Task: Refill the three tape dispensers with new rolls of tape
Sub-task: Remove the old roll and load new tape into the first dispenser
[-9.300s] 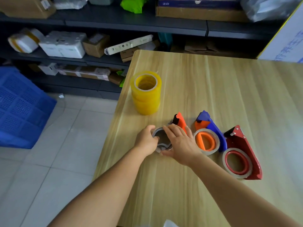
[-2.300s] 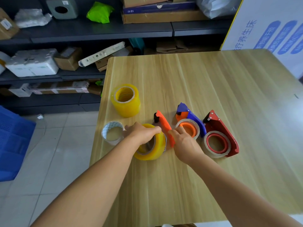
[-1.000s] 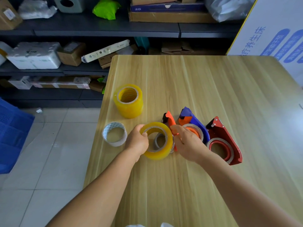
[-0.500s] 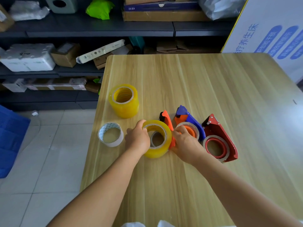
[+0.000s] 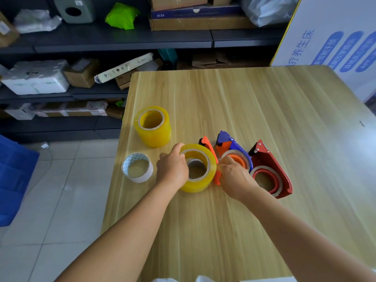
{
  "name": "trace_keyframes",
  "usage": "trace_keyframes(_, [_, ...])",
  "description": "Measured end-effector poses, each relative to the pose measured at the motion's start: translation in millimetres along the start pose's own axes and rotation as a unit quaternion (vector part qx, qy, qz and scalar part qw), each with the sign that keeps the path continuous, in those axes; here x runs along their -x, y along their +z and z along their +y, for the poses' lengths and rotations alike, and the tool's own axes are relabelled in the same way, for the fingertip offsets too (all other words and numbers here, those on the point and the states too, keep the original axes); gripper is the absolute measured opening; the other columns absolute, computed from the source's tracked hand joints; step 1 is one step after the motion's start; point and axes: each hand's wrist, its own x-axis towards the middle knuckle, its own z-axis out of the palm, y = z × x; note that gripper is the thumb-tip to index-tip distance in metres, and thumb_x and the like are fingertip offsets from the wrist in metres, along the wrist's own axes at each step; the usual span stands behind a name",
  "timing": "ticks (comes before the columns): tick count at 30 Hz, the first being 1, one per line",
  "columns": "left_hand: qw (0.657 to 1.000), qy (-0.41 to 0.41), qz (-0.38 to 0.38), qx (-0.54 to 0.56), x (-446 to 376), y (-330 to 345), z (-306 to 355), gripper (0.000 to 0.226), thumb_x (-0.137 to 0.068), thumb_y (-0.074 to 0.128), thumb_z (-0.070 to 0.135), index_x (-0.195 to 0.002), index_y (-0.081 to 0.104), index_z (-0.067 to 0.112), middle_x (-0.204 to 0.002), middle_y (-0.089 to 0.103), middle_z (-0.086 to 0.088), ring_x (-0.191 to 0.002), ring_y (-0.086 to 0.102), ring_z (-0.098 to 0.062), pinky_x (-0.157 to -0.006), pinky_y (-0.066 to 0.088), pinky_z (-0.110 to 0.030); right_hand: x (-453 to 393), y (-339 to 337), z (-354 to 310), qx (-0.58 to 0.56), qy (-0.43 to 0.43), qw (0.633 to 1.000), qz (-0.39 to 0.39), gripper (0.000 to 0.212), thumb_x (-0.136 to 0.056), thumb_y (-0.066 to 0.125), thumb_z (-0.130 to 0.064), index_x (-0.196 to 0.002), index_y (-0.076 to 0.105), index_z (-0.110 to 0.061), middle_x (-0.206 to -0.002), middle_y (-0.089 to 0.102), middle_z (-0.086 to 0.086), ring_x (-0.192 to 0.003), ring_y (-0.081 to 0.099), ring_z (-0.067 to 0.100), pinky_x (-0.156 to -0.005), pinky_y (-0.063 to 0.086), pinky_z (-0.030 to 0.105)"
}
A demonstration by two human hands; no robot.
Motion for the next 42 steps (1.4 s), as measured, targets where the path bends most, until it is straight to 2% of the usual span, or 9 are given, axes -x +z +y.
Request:
trace_keyframes(6, [1.000, -0.016, -0.007, -0.025, -2.7, 9.8, -5.3, 0.041, -0.102, 0.027, 0.031, -0.142, 0.031, 0.038, -0.131, 0.040, -0.013, -0.118, 0.046, -0.033, -0.085, 0.044, -0.041, 0.8, 0.3, -2.0, -0.014, 0.000, 1.000, 0.000, 0.042, -0.093, 0.049, -0.013, -0.134, 0.049, -0.024, -0.130, 0.045, 0.000, -0.117, 0.050, 0.021, -0.090, 0.047, 0.033])
trace_keyframes(10, [0.999, -0.017, 0.004, -0.039, -3.9, 13.9, -6.2, 0.041, -0.102, 0.026, 0.031, -0.141, 0.031, 0.038, -0.130, 0.041, -0.013, -0.117, 0.047, -0.033, -0.083, 0.043, -0.041, 3.5, -0.2, -10.7, -0.097, 0.013, 0.994, 0.044, 0.039, -0.098, 0.040, -0.028, -0.136, 0.040, -0.022, -0.118, 0.053, 0.004, -0.110, 0.054, 0.024, -0.079, 0.045, 0.032])
trace_keyframes(15, [0.998, -0.008, 0.024, -0.060, -0.3, 21.5, -5.8, 0.041, -0.101, 0.026, 0.031, -0.141, 0.031, 0.038, -0.126, 0.042, -0.013, -0.115, 0.045, -0.031, -0.075, 0.037, -0.036, 6.5, 3.9, -26.6, -0.118, 0.016, 0.992, 0.032, 0.081, -0.088, 0.044, -0.060, -0.151, 0.007, -0.025, -0.140, 0.046, 0.007, -0.131, 0.039, 0.029, -0.096, 0.041, 0.041])
trace_keyframes(21, [0.999, 0.026, 0.009, -0.022, -4.7, 22.1, -8.2, 0.040, -0.100, 0.028, 0.031, -0.139, 0.034, 0.038, -0.126, 0.049, -0.013, -0.116, 0.047, -0.032, -0.079, 0.040, -0.037, -1.9, -7.5, -19.6, -0.120, 0.009, 0.993, -0.012, 0.089, -0.086, 0.052, -0.056, -0.150, -0.004, -0.030, -0.123, 0.056, 0.009, -0.095, 0.059, 0.019, -0.071, 0.042, 0.027])
trace_keyframes(24, [0.999, 0.046, 0.012, 0.003, -7.0, 21.0, -7.9, 0.039, -0.100, 0.030, 0.030, -0.138, 0.037, 0.036, -0.126, 0.056, -0.009, -0.117, 0.049, -0.031, -0.087, 0.042, -0.040, -4.5, -14.3, -14.9, -0.138, 0.001, 0.990, -0.032, 0.095, -0.081, 0.060, -0.056, -0.149, -0.001, -0.032, -0.131, 0.052, 0.003, -0.105, 0.058, 0.018, -0.076, 0.041, 0.026])
trace_keyframes(30, [0.999, 0.048, -0.005, -0.002, -9.6, 20.8, -9.6, 0.039, -0.100, 0.029, 0.032, -0.138, 0.035, 0.037, -0.127, 0.056, -0.007, -0.119, 0.048, -0.032, -0.091, 0.044, -0.043, -9.1, -19.5, -4.1, -0.153, -0.043, 0.984, -0.078, 0.111, -0.064, 0.080, -0.049, -0.145, 0.006, -0.037, -0.125, 0.052, -0.010, -0.111, 0.056, 0.014, -0.092, 0.044, 0.031])
trace_keyframes(34, [0.999, 0.048, -0.005, -0.024, -13.0, 17.4, -11.6, 0.040, -0.101, 0.028, 0.033, -0.140, 0.033, 0.038, -0.127, 0.054, -0.010, -0.118, 0.048, -0.032, -0.089, 0.044, -0.043, -9.4, -16.4, 1.6, -0.089, -0.038, 0.994, -0.051, 0.105, -0.064, 0.081, -0.043, -0.143, 0.012, -0.036, -0.129, 0.049, -0.005, -0.114, 0.054, 0.021, -0.090, 0.045, 0.036])
trace_keyframes(38, [0.999, 0.039, -0.009, -0.023, -15.2, 13.4, -16.7, 0.041, -0.101, 0.028, 0.031, -0.141, 0.033, 0.036, -0.129, 0.055, -0.010, -0.118, 0.050, -0.032, -0.094, 0.045, -0.046, -10.5, -3.1, -5.1, -0.042, 0.005, 0.999, -0.013, 0.084, -0.073, 0.074, -0.048, -0.141, 0.026, -0.033, -0.131, 0.042, -0.001, -0.120, 0.046, 0.024, -0.087, 0.044, 0.038])
trace_keyframes(42, [0.998, 0.042, 0.002, -0.037, -14.7, 11.8, -19.3, 0.041, -0.101, 0.027, 0.032, -0.141, 0.032, 0.037, -0.127, 0.055, -0.011, -0.117, 0.049, -0.033, -0.091, 0.044, -0.044, -12.1, 3.1, -7.6, -0.005, 0.000, 1.000, 0.026, 0.058, -0.089, 0.060, -0.027, -0.140, 0.033, -0.027, -0.129, 0.046, 0.000, -0.120, 0.047, 0.024, -0.086, 0.047, 0.038])
